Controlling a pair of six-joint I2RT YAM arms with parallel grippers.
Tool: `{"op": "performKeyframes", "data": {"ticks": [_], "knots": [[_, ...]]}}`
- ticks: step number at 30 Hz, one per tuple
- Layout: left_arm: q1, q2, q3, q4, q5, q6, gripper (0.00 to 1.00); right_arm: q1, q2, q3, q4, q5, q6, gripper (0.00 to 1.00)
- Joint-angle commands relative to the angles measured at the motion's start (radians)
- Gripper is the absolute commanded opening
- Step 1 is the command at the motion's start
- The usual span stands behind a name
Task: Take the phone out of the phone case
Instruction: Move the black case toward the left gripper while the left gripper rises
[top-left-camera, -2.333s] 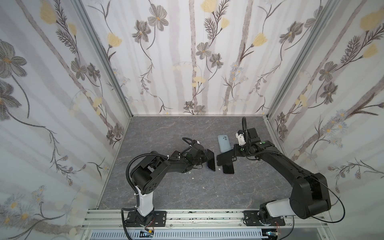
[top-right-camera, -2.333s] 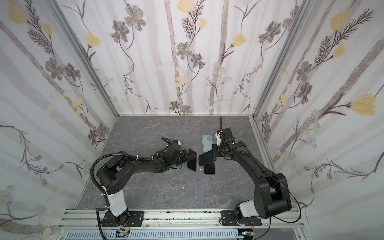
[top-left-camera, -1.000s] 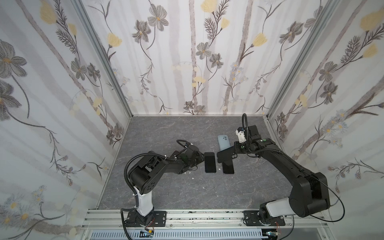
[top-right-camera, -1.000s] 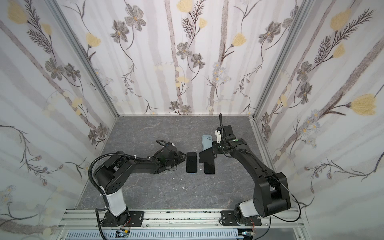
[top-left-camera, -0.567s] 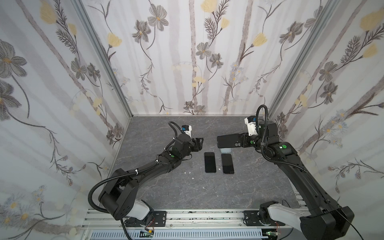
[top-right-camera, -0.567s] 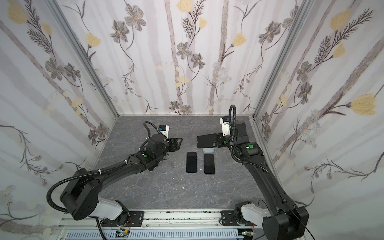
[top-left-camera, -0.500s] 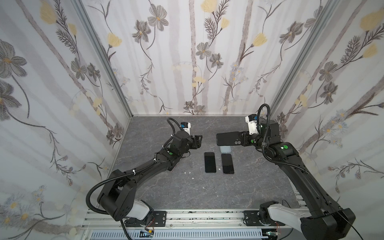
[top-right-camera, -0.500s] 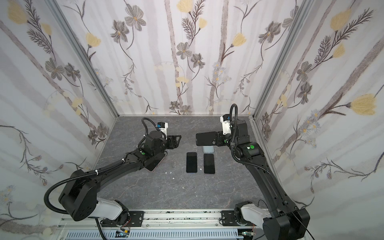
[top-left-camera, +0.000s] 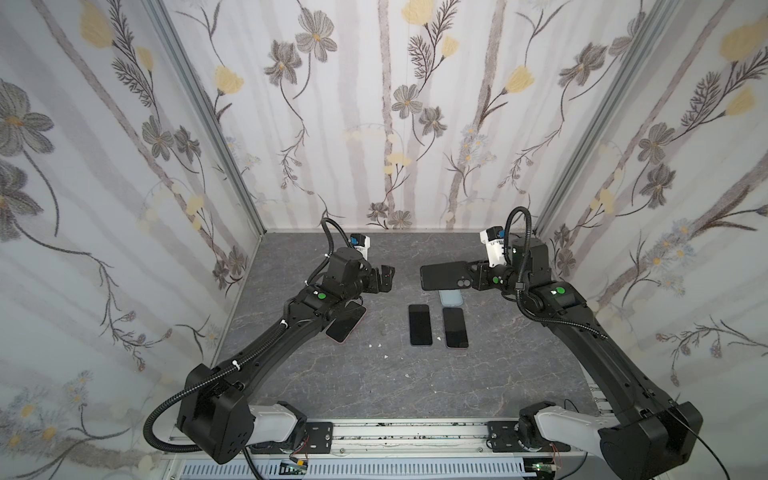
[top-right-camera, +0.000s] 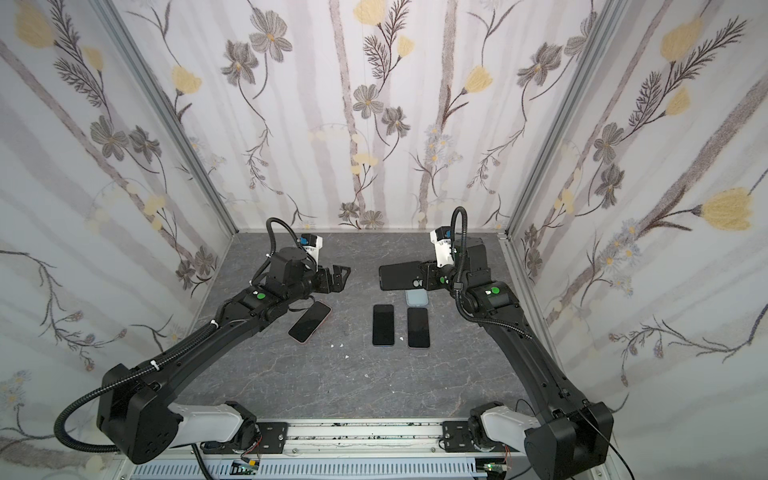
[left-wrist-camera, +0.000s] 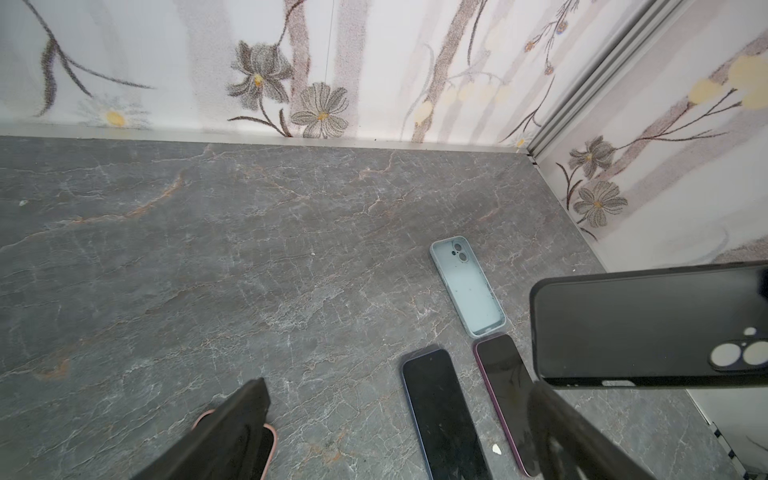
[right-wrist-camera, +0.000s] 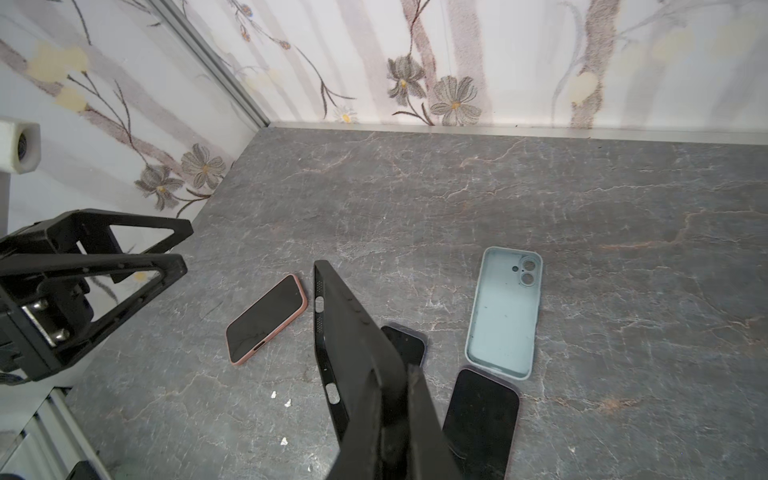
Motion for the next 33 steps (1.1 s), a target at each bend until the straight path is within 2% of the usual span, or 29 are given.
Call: {"op": "performKeyframes", "data": {"ticks": [1, 5, 7, 12, 15, 23, 33], "knots": [[0.0, -0.037, 0.0, 0.017, 0.155, 0.114, 1.0, 0.023, 0.035, 0.035, -0.007, -0.095, -0.064, 0.0], [-0.005, -0.048, -0.004, 0.014, 0.248, 0.241, 0.99, 0.026, 0.076, 0.08, -0.071, -0.284, -0.133, 0.0], [-0.018, -0.076, -0.006, 0.006, 0.291, 0.3, 0.93, 0.032, 0.088, 0.094, -0.094, -0.328, -0.151, 0.0], [-0.08, -0.057, 0.026, -0.07, 0.292, 0.417, 0.85, 0.041, 0.127, 0.133, -0.177, -0.415, -0.203, 0.0], [-0.11, -0.018, 0.044, -0.11, 0.288, 0.46, 0.81, 0.044, 0.142, 0.142, -0.205, -0.427, -0.211, 0.0], [-0.145, 0.03, 0.06, -0.137, 0.18, 0.504, 0.57, 0.048, 0.144, 0.152, -0.23, -0.442, -0.234, 0.0], [-0.167, 0.046, 0.075, -0.154, 0.212, 0.528, 0.29, 0.048, 0.161, 0.176, -0.26, -0.42, -0.245, 0.0]]}}
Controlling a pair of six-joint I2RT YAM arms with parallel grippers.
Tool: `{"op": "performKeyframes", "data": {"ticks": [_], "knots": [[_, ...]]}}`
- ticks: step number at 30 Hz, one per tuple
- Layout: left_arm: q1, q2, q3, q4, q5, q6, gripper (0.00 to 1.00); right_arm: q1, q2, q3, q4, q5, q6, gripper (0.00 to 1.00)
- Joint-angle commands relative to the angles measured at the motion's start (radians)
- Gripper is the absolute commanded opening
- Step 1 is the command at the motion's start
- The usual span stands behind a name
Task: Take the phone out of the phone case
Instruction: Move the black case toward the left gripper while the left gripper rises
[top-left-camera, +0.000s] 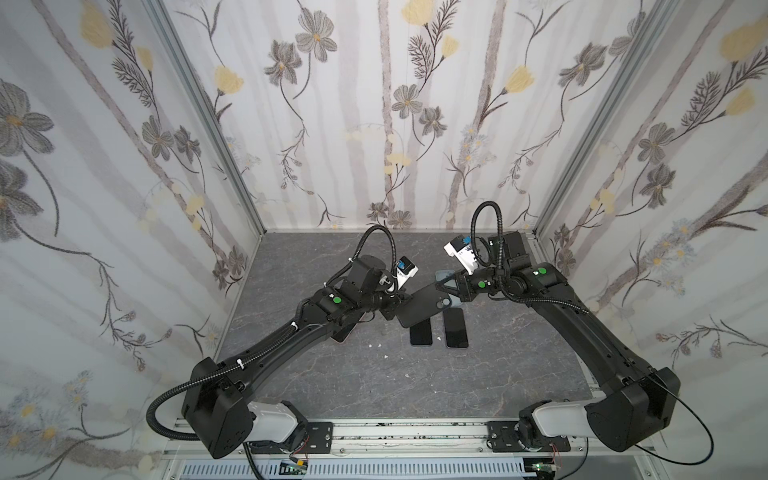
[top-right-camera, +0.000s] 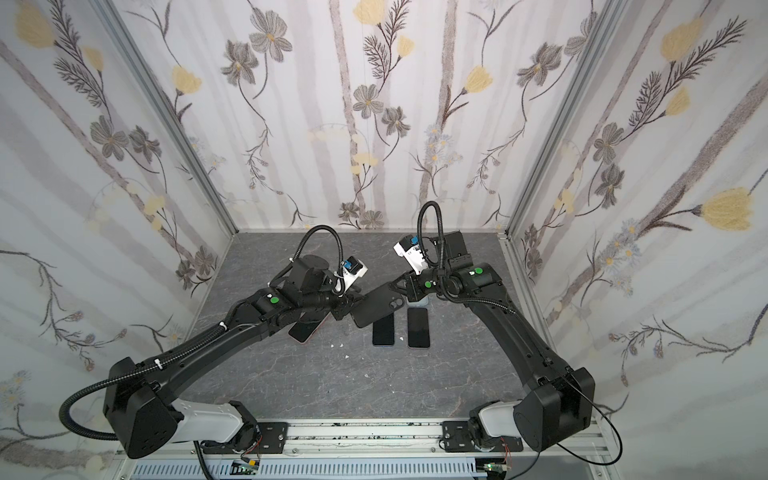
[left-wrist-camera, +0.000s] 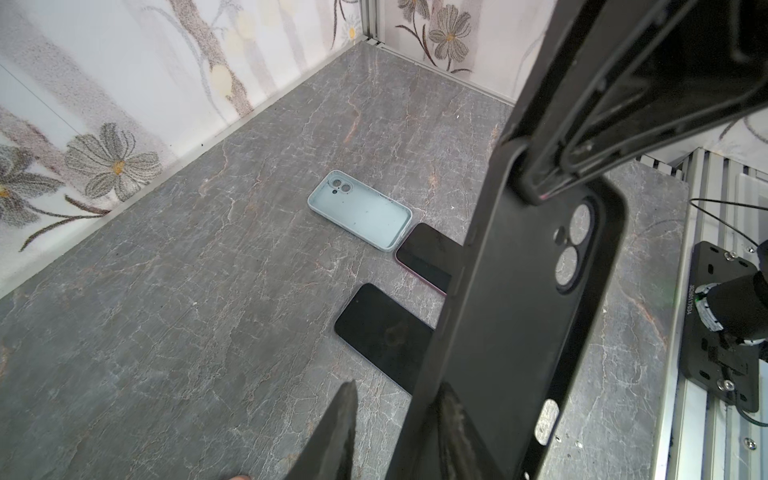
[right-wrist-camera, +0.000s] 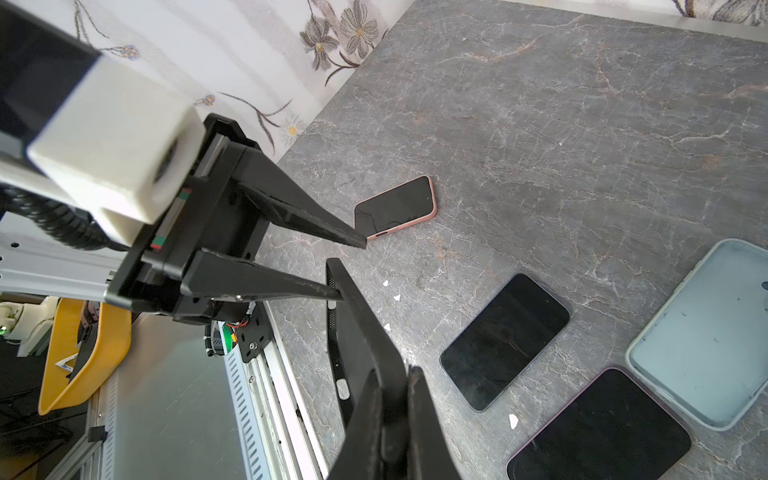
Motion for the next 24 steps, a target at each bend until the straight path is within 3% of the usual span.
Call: {"op": "performKeyframes", "data": {"ticks": [1, 11, 18, 19, 22, 24], "knots": [[-0.004, 0.001, 0.01, -0.005, 0.009, 0.025, 0.26, 0.001, 0.008, 0.013, 0.009, -0.011, -0.021, 0.0], [-0.012, -0.006, 0.01, -0.009, 0.022, 0.031, 0.05, 0.001, 0.029, 0.032, 0.017, -0.016, -0.009, 0.0], [-0.014, -0.005, 0.031, -0.008, -0.019, 0.009, 0.0, 0.001, 0.014, 0.049, 0.033, 0.042, 0.019, 0.0], [-0.015, -0.002, 0.036, -0.008, -0.028, -0.002, 0.0, 0.001, 0.01, 0.053, 0.041, 0.053, 0.027, 0.03], [-0.016, 0.009, 0.064, 0.0, -0.078, -0.045, 0.0, 0.0, -0.014, 0.061, 0.079, 0.124, 0.069, 0.25], [-0.018, 0.019, 0.075, 0.032, -0.192, -0.108, 0.0, 0.001, -0.047, 0.062, 0.119, 0.245, 0.117, 0.41]]}}
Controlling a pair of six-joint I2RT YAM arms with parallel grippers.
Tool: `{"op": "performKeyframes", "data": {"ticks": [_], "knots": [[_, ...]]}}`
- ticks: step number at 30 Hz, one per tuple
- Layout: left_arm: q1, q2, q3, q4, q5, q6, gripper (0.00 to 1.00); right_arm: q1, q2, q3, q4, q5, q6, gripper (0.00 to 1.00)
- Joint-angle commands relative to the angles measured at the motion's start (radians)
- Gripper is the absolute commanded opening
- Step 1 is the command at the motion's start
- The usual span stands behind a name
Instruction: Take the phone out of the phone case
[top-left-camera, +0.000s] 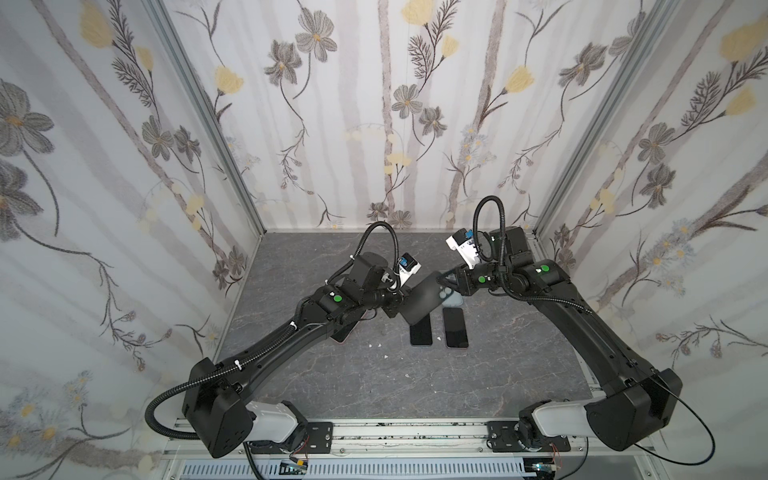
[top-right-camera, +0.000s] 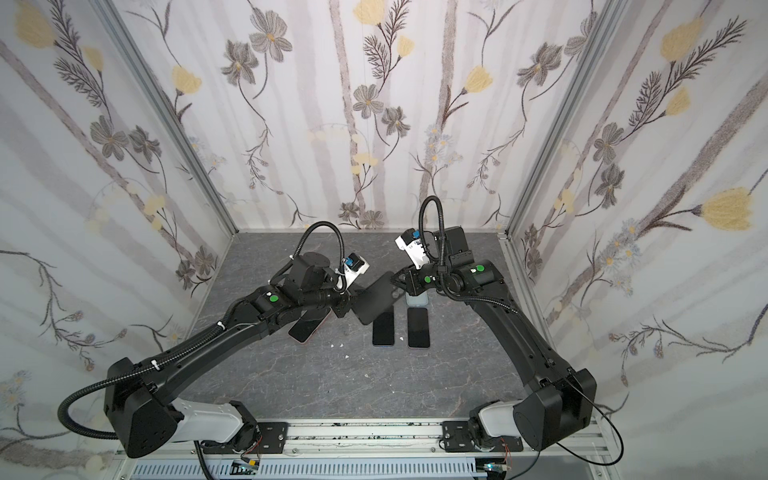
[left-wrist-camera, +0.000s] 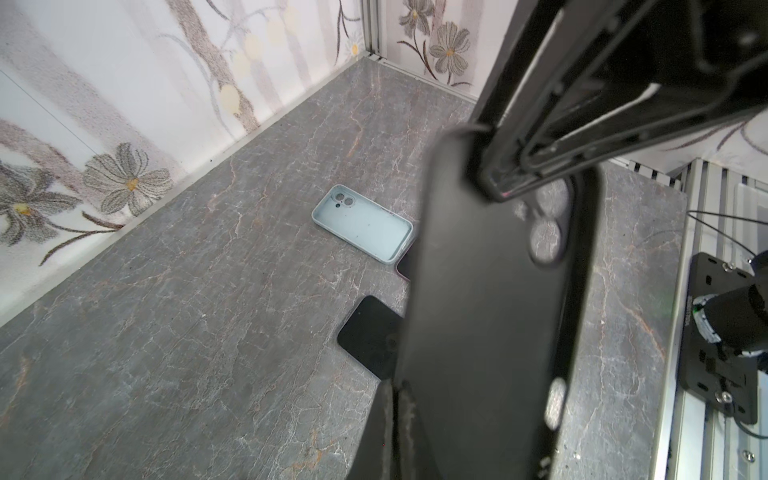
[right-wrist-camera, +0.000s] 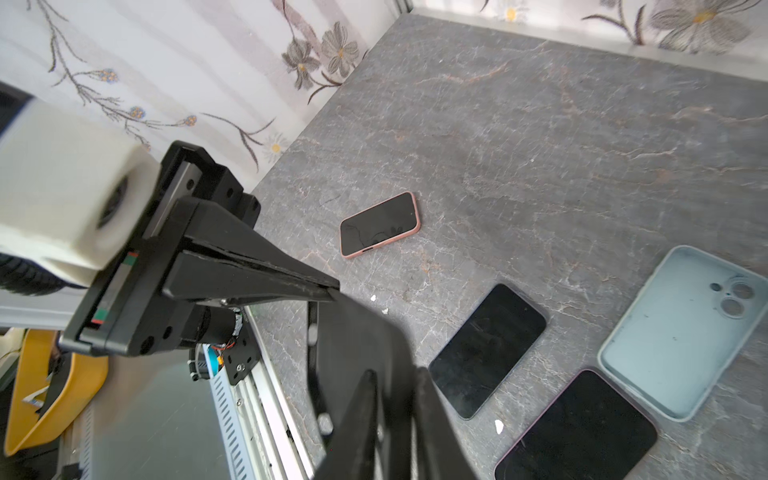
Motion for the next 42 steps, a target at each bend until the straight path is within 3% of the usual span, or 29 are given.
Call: {"op": "performKeyframes", "data": {"ticks": [1, 3, 5, 11, 17, 25, 42], "knots": [[-0.001, 0.013, 0.016, 0.071, -0.195, -0.123, 0.0, -0.001, -0.044, 0.008, 0.117, 0.221, 0.091, 0.47], [-0.002, 0.014, 0.011, 0.119, -0.312, -0.201, 0.0, -0.004, -0.087, -0.015, 0.176, 0.365, 0.161, 0.55], [-0.007, 0.014, 0.003, 0.156, -0.376, -0.257, 0.0, -0.004, -0.126, -0.052, 0.237, 0.466, 0.23, 0.56], [-0.039, 0.042, 0.021, 0.196, -0.618, -0.429, 0.0, 0.025, -0.189, -0.187, 0.391, 0.522, 0.501, 0.53], [-0.099, 0.092, 0.046, 0.192, -0.746, -0.48, 0.0, 0.114, -0.13, -0.197, 0.442, 0.592, 0.632, 0.5], [-0.125, 0.132, 0.073, 0.19, -0.727, -0.484, 0.0, 0.175, 0.019, -0.09, 0.406, 0.568, 0.633, 0.43], [-0.126, 0.157, 0.093, 0.19, -0.699, -0.476, 0.0, 0.192, 0.194, 0.008, 0.307, 0.54, 0.58, 0.28]]}}
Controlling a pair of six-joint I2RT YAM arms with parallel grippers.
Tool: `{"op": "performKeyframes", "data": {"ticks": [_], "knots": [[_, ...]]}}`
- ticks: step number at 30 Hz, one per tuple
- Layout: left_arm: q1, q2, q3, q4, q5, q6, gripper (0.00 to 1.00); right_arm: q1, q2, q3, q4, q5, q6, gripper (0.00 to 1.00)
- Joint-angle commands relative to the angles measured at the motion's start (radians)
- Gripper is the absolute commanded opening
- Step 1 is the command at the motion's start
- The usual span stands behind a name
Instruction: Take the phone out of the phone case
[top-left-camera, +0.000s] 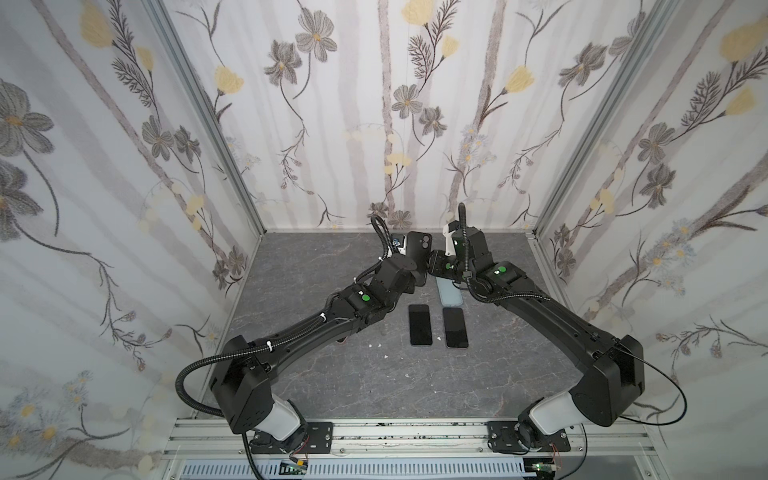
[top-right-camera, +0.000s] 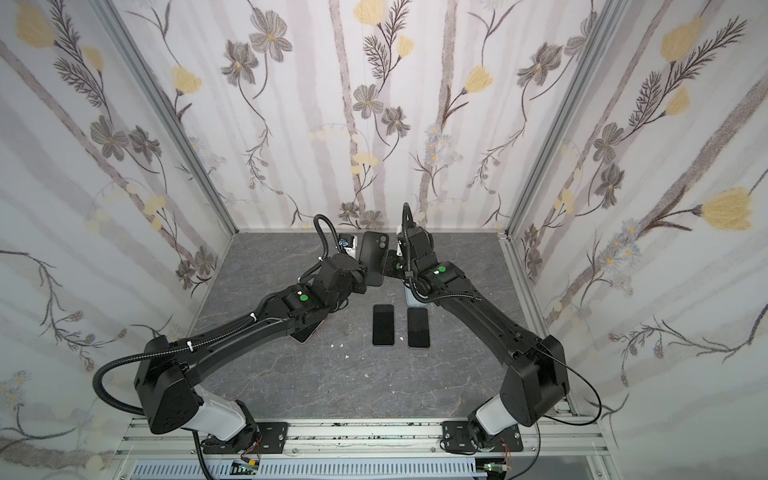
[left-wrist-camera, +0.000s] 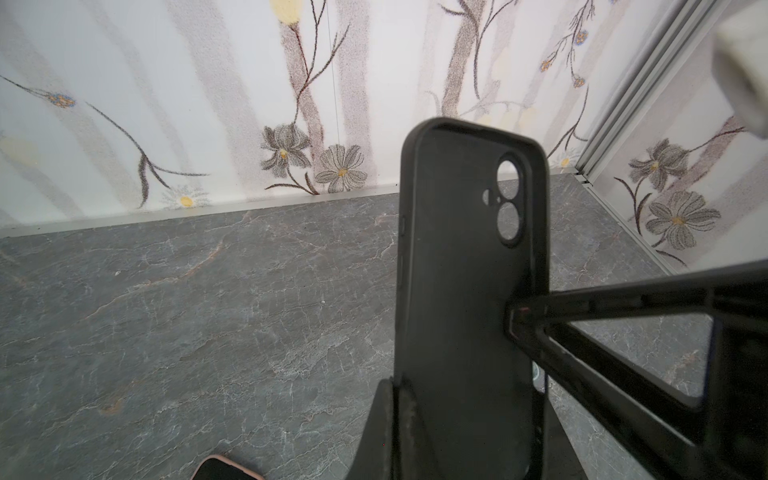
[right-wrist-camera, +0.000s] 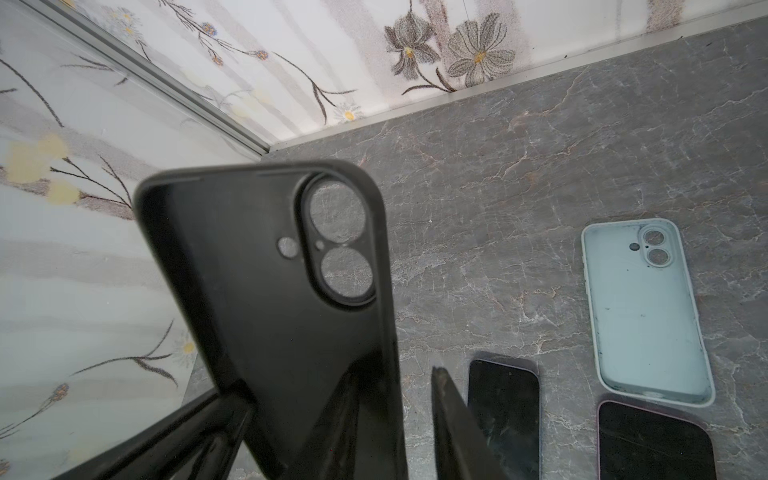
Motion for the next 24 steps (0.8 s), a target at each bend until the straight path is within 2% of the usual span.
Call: {"op": "performKeyframes", "data": {"ticks": [1, 11, 14, 15, 20, 24], "knots": [[0.0, 0.004, 0.014, 0.034, -0.009, -0.008, 0.0, 0.001, 0.015, 0.012, -0.006, -0.017, -0.012, 0.25], [0.0, 0.008, 0.015, 0.034, -0.01, -0.004, 0.0, 0.0, 0.003, -0.004, 0.007, -0.015, -0.012, 0.0], [0.013, 0.0, 0.01, 0.034, 0.045, -0.021, 0.0, -0.001, -0.011, -0.018, 0.012, -0.01, -0.019, 0.0], [0.022, -0.008, 0.007, 0.035, 0.073, -0.032, 0.06, -0.003, -0.013, -0.024, 0.013, -0.011, -0.02, 0.0], [0.087, -0.048, -0.024, 0.038, 0.159, -0.065, 0.52, -0.025, -0.001, -0.053, -0.024, 0.009, -0.015, 0.0], [0.166, -0.075, -0.056, 0.051, 0.247, -0.093, 0.68, -0.025, 0.062, -0.022, -0.092, 0.078, -0.032, 0.0]]}}
